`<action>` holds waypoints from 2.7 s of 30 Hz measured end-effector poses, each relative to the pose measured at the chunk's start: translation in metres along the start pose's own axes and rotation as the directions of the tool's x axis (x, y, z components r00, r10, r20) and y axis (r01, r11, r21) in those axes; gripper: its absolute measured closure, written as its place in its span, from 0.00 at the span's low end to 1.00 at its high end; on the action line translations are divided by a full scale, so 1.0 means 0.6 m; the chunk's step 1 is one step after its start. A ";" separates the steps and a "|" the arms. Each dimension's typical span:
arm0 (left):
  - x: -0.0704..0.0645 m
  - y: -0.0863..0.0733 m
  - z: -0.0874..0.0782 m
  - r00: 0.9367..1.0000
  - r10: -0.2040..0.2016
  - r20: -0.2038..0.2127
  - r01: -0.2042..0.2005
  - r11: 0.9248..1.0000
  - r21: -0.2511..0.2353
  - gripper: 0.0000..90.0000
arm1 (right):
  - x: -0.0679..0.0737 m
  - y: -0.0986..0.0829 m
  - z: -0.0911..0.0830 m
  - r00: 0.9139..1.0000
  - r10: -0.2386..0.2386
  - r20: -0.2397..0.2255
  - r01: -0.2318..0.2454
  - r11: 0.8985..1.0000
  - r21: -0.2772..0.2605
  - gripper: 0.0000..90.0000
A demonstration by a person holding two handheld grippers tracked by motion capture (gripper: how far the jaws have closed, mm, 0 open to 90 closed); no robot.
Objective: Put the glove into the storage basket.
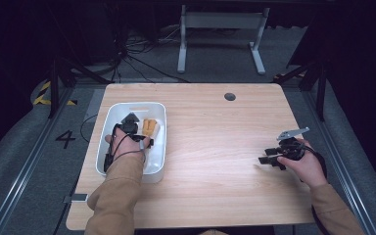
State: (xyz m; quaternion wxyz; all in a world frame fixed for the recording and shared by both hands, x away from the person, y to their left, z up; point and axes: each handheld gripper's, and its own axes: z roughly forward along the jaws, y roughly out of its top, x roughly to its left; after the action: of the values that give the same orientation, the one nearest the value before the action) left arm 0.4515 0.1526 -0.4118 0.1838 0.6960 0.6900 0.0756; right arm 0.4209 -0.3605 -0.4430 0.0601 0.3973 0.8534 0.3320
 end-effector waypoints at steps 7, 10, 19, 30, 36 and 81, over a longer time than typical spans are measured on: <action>-0.008 0.000 -0.025 0.999 0.030 0.017 -0.029 0.998 -0.061 0.26 | 0.000 0.000 -0.002 1.000 0.003 -0.001 -0.003 1.000 -0.004 0.48; -0.007 0.001 -0.035 0.999 0.035 0.013 -0.034 0.997 -0.072 0.26 | -0.003 -0.001 -0.002 1.000 0.004 0.000 -0.004 1.000 -0.006 0.47; -0.017 0.000 -0.070 0.997 0.068 0.039 -0.064 0.992 -0.107 0.30 | -0.007 0.000 -0.005 1.000 0.010 0.005 -0.010 1.000 -0.013 0.47; -0.066 -0.013 -0.119 0.967 0.223 0.126 -0.195 0.960 -0.201 0.35 | -0.012 0.000 -0.007 1.000 0.019 0.002 -0.018 1.000 -0.021 0.47; -0.101 -0.020 -0.135 0.928 0.327 0.182 -0.278 0.928 -0.250 0.38 | -0.013 -0.002 -0.009 1.000 0.024 0.004 -0.024 0.999 -0.024 0.48; -0.265 -0.144 -0.011 0.573 0.723 0.387 -0.636 0.689 -0.347 0.35 | -0.015 -0.020 -0.009 1.000 0.019 0.017 -0.018 0.999 -0.026 0.47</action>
State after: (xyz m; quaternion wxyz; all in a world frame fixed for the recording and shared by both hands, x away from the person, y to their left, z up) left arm 0.3630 -0.0053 -0.4133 0.3689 0.8837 0.2877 0.0179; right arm 0.4175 -0.3754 -0.4476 0.0693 0.4071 0.8448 0.3402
